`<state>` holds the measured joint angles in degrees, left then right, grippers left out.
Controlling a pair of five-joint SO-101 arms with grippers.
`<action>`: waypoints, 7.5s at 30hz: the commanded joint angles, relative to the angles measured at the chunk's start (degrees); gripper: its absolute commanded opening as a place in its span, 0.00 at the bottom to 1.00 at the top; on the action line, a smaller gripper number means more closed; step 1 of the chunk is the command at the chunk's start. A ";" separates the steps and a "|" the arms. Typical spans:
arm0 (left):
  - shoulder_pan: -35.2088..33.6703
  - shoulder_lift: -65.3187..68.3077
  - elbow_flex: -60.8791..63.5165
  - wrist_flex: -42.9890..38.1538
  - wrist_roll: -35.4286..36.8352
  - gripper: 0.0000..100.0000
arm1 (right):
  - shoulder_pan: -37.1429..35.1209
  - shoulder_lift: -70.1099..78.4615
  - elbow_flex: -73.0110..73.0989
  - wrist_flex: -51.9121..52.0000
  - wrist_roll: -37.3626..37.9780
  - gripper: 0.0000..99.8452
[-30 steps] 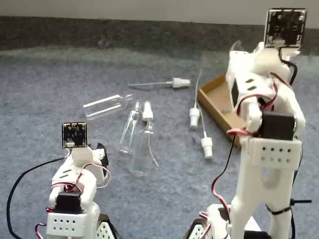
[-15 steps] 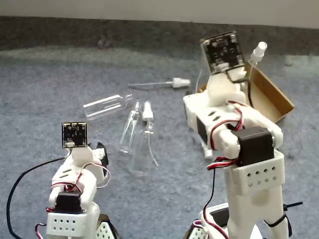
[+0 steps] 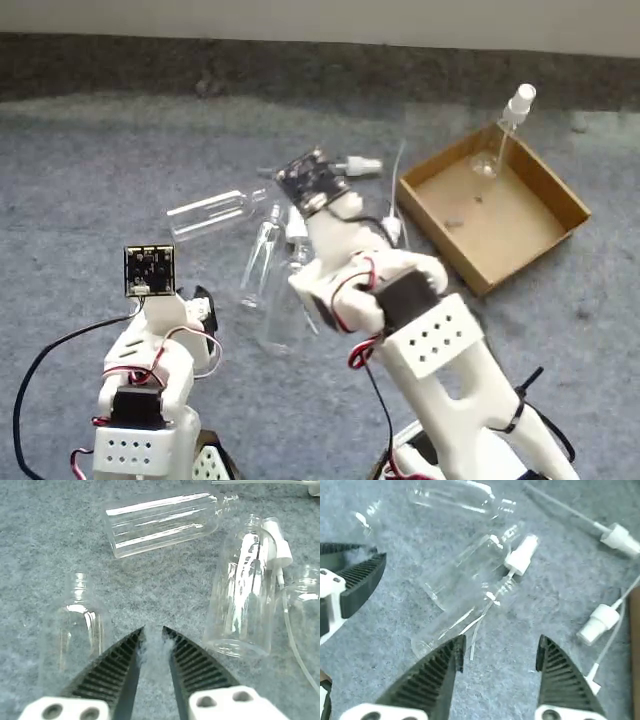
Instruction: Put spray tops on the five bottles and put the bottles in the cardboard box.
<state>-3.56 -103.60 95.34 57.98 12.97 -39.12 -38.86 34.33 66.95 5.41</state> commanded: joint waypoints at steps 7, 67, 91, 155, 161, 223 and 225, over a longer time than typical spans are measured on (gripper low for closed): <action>-0.57 -0.48 -0.92 -1.14 -0.44 0.00 | -6.55 -1.19 12.18 -13.58 -13.01 0.25; -3.74 -0.48 -0.92 -1.23 -0.35 0.00 | 2.68 24.92 6.11 -24.66 -19.87 0.13; -3.56 -0.48 -0.84 -1.23 -0.35 0.00 | 14.90 3.74 4.00 -6.55 3.87 0.13; -3.56 -0.40 1.71 -5.36 -0.35 0.00 | 16.40 43.47 -20.53 1.01 16.88 0.29; -3.56 -0.40 1.71 -5.36 -0.35 0.00 | 16.31 50.33 -21.23 1.36 16.44 0.29; -3.56 -0.40 1.71 -5.45 -0.35 0.00 | 16.66 50.77 -24.48 9.19 16.35 0.10; -3.56 -0.40 1.71 -5.45 -0.35 0.00 | 16.40 49.71 -25.89 10.59 16.35 0.10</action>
<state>-6.73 -103.60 95.87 53.58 12.97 -23.47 13.19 12.62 75.12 22.46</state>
